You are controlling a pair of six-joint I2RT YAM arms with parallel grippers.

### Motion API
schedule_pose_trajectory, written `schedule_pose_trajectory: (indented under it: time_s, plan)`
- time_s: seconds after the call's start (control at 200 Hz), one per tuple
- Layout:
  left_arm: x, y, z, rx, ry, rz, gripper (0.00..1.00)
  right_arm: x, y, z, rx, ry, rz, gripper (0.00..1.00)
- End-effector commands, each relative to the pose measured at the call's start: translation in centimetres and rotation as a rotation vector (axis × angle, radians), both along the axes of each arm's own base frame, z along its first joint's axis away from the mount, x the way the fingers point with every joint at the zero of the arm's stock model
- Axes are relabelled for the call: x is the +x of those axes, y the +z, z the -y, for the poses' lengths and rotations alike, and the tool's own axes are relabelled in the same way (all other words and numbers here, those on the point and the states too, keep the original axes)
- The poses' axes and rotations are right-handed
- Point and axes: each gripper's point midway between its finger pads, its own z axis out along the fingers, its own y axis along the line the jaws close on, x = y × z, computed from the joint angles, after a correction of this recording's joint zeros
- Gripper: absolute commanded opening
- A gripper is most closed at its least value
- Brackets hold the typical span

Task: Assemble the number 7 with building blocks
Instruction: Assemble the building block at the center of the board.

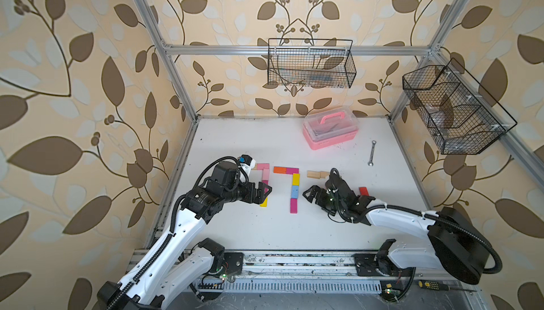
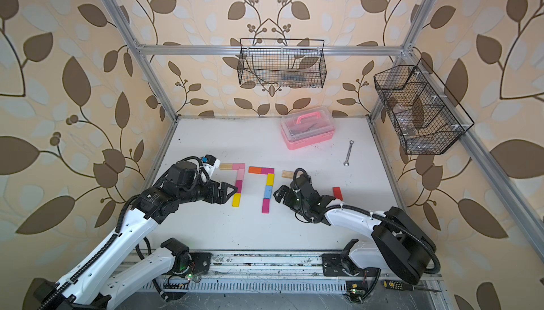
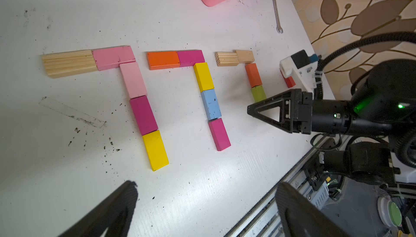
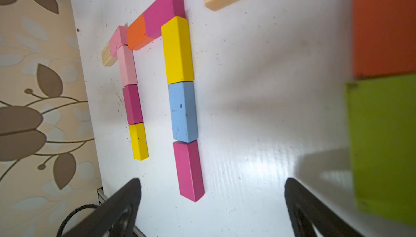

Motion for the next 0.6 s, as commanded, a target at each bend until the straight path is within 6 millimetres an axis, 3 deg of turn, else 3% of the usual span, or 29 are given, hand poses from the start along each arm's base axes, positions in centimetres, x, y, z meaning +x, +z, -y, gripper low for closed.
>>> schedule_pose_trajectory:
  time_s: [0.0,0.2,0.595]
  plan:
    - [-0.5,1.1,0.5,-0.016,-0.04,0.032,0.99,-1.3,-1.8,0.7,-0.126,0.155,-0.13,1.0]
    - [-0.5,1.1,0.5,-0.021,-0.044,0.033,0.99,0.0,-1.7,1.5,-0.322,0.293,-0.172,1.0]
    - [-0.5,0.9,0.6,-0.02,-0.049,0.023,0.99,0.3,-3.0,3.2,-0.336,0.278,-0.189,1.0]
